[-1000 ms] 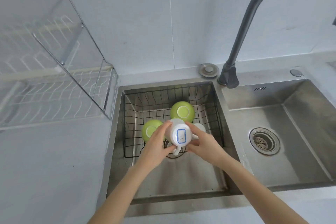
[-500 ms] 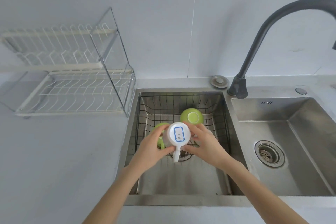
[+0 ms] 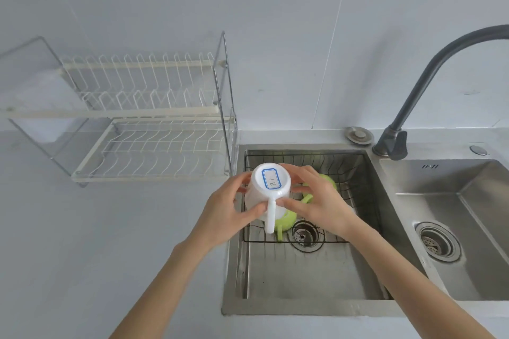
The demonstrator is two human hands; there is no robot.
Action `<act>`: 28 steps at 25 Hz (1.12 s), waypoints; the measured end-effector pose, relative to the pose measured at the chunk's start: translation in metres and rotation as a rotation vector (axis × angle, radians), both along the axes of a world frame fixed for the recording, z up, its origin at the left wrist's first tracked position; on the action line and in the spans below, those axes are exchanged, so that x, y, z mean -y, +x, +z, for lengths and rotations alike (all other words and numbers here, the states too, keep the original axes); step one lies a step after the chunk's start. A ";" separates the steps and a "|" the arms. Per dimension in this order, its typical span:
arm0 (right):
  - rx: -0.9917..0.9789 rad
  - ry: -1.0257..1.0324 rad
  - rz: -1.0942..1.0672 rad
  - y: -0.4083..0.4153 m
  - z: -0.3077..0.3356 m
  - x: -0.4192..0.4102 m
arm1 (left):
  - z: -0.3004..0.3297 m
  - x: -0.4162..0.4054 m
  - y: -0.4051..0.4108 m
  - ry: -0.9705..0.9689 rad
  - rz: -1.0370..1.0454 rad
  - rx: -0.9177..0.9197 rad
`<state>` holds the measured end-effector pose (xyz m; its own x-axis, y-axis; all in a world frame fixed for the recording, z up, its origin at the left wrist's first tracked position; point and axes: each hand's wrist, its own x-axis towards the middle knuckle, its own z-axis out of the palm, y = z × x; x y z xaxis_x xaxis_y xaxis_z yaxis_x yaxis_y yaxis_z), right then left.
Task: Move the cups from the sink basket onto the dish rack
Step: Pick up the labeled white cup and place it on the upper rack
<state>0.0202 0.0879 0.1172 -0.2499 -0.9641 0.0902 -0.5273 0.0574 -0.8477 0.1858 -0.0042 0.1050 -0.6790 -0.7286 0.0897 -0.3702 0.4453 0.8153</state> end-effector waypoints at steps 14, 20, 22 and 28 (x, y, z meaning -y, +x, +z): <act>-0.126 -0.106 0.022 0.071 0.112 0.077 | 0.087 0.090 0.079 -0.045 -0.094 -0.223; -0.325 -0.088 0.054 0.075 0.173 0.134 | 0.128 0.143 0.078 -0.025 -0.072 -0.349; -0.413 -0.052 0.079 0.073 0.188 0.157 | 0.140 0.165 0.077 -0.057 -0.078 -0.330; -0.673 0.130 0.105 0.066 0.204 0.218 | 0.155 0.226 0.063 -0.117 -0.073 -0.164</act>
<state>0.0861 -0.1301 0.3208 -0.0847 -0.9936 0.0748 -0.9443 0.0561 -0.3243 0.2488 -0.2304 0.2605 -0.6988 -0.6563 0.2845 -0.2000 0.5611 0.8032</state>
